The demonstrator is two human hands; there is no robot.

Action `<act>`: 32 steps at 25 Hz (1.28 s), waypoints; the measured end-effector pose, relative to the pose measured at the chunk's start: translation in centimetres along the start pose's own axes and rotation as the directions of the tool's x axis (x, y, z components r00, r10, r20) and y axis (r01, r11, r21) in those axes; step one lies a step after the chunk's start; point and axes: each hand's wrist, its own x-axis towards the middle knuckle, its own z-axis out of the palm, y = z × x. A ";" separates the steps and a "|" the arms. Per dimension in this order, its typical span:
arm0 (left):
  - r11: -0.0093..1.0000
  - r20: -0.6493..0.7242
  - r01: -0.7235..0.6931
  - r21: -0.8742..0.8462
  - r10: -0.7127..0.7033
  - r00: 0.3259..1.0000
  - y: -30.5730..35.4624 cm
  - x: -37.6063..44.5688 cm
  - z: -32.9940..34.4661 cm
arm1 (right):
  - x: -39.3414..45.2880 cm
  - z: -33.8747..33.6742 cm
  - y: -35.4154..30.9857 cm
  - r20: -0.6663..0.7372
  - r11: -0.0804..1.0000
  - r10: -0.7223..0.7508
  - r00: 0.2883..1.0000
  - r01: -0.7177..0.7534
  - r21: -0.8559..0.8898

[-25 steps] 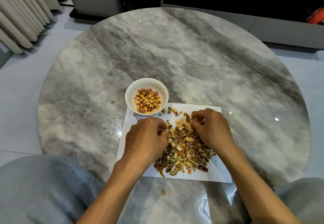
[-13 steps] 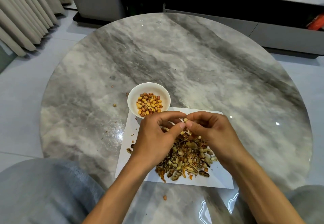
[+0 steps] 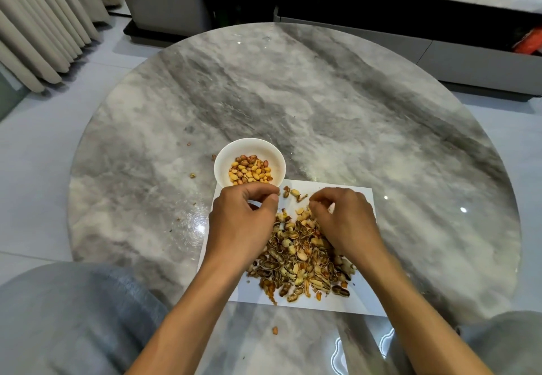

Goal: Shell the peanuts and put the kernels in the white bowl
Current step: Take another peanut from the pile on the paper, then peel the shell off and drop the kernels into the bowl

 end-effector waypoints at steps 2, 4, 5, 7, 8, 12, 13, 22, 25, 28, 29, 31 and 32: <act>1.000 -0.002 0.006 -0.005 -0.006 1.000 0.0 -0.1 0.1 | 1.4 1.2 -0.6 -0.046 0.997 -0.058 0.997 0.055 -0.051; 1.000 -0.007 0.009 -0.015 -0.009 1.000 -0.1 -0.1 0.2 | 2.4 2.6 -1.2 -0.024 0.984 -0.094 0.995 0.090 -0.154; 1.000 -0.010 0.013 -0.019 -0.014 1.000 -0.2 0.0 0.2 | 2.7 3.0 -1.4 -0.013 0.976 -0.104 0.994 0.100 -0.194; 1.000 -0.005 0.011 -0.014 -0.011 1.000 -0.5 0.1 0.1 | 2.6 3.3 -1.5 -0.022 0.976 -0.119 0.993 0.112 -0.184; 1.000 0.003 0.003 -0.004 -0.003 1.000 -0.6 0.2 0.2 | 2.1 3.0 -1.5 -0.024 0.990 -0.103 0.994 0.100 -0.100; 0.985 0.100 -0.167 0.045 0.162 0.982 -0.9 -0.4 0.6 | -1.3 -0.3 -1.8 0.198 0.861 0.057 0.979 -0.148 0.487; 0.972 0.137 -0.233 0.024 0.227 0.964 -0.8 -0.6 0.7 | -2.3 -1.1 -1.9 0.255 0.796 0.061 0.965 -0.201 0.571; 0.925 0.194 -0.303 -0.228 0.348 0.917 -0.3 -0.6 0.4 | -4.8 -3.7 -2.7 0.335 0.451 -0.043 0.941 -0.281 0.847; 0.917 0.207 -0.253 -0.308 0.324 0.923 -0.2 -0.5 0.7 | -4.6 -4.0 -2.5 0.289 0.469 -0.063 0.955 -0.227 0.854; 0.878 0.281 -0.116 -0.464 0.270 0.921 0.2 -1.1 0.7 | -4.6 -3.7 -2.5 0.253 0.441 -0.079 0.964 -0.194 0.876; 0.864 0.310 -0.064 -0.499 0.247 0.918 0.4 -1.4 0.8 | -4.7 -3.5 -2.6 0.233 0.443 -0.079 0.969 -0.175 0.879; 0.855 0.329 -0.001 -0.519 0.201 0.923 0.7 -2.2 1.2 | -4.9 -2.9 -2.9 0.170 0.459 -0.057 0.984 -0.126 0.879; 0.857 0.318 0.014 -0.515 0.176 0.932 0.7 -2.6 1.5 | -5.1 -2.6 -3.0 0.136 0.466 -0.033 0.990 -0.105 0.878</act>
